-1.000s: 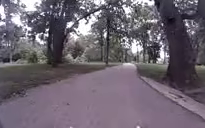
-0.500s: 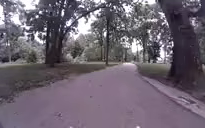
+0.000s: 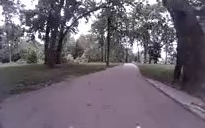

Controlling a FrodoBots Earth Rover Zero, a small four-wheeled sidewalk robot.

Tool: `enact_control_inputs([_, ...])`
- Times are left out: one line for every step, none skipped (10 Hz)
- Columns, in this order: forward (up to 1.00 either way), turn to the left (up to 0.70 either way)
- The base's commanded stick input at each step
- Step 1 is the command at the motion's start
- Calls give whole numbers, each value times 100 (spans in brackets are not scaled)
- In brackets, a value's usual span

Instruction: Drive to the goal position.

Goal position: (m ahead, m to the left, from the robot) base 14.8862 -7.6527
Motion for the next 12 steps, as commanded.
enact_control_inputs([70, 0])
enact_control_inputs([70, 0])
enact_control_inputs([70, 0])
enact_control_inputs([70, 0])
enact_control_inputs([70, 0])
enact_control_inputs([70, 0])
enact_control_inputs([70, 0])
enact_control_inputs([70, 0])
enact_control_inputs([70, 0])
enact_control_inputs([70, 0])
enact_control_inputs([70, 0])
enact_control_inputs([70, 0])
